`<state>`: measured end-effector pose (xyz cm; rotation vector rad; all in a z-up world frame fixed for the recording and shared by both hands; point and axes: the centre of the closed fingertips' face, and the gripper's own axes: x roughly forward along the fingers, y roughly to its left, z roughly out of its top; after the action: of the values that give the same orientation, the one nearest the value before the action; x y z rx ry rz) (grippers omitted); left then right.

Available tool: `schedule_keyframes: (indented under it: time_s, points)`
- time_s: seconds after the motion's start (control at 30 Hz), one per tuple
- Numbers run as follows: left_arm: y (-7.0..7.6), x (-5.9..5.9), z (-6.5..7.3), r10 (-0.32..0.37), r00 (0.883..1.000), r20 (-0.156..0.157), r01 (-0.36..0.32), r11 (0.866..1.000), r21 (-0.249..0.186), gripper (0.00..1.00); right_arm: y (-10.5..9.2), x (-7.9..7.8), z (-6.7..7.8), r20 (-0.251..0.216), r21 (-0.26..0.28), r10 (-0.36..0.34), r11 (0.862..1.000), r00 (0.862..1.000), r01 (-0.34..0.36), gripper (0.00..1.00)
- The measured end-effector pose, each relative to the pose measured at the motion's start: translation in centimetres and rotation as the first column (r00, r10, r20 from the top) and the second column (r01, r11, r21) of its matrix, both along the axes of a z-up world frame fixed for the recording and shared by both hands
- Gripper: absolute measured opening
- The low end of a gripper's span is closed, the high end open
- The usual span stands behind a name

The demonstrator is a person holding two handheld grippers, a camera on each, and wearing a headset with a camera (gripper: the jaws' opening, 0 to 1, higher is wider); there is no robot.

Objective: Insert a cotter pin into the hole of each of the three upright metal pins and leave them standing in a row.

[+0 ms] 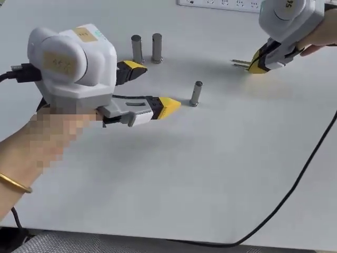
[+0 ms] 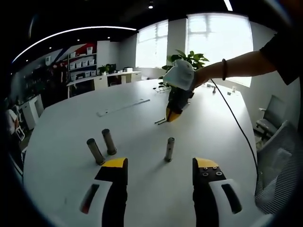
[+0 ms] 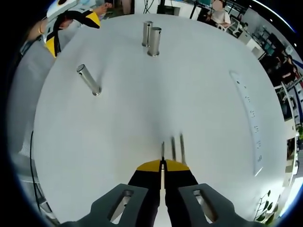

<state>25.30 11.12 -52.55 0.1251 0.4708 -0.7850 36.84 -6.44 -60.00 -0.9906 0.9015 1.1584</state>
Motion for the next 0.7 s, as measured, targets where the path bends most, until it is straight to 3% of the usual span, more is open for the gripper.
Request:
schedule_keyframes:
  time_s: [0.2, 0.33, 0.4, 0.5, 0.6, 0.7]
  points:
    - [-0.2, 0.1, 0.4, -0.002, 1.000, -0.024, 0.002, 1.000, -0.013, 0.48, 1.3, -0.6, 1.6, 0.032, 0.042, 0.026, 0.999, 0.999, -0.027, 0.00]
    - [-0.5, 0.3, 0.9, -0.003, 1.000, -0.029, 0.002, 1.000, -0.029, 0.45, 3.2, -1.8, 3.1, 0.071, 0.058, 0.103, 0.993, 0.992, -0.107, 0.00]
    - [-0.7, 0.4, 1.1, -0.004, 0.999, -0.047, 0.002, 0.999, -0.041, 0.42, 3.9, -2.3, 3.8, 0.083, 0.067, 0.123, 0.989, 0.989, -0.129, 0.00]
    - [-1.0, 0.6, 1.6, -0.008, 0.998, -0.056, 0.004, 0.998, -0.063, 0.39, 5.7, -4.2, 5.3, 0.111, 0.097, 0.177, 0.977, 0.978, -0.188, 0.00]
    - [-1.5, 0.8, 2.1, -0.008, 0.998, -0.068, 0.002, 0.995, -0.096, 0.36, 6.6, -5.0, 6.2, 0.136, 0.106, 0.204, 0.970, 0.970, -0.219, 0.00]
    - [-1.7, 0.8, 2.0, -0.014, 0.996, -0.091, 0.005, 0.995, -0.095, 0.32, 7.9, -5.9, 6.9, 0.155, 0.120, 0.238, 0.959, 0.959, -0.258, 0.00]
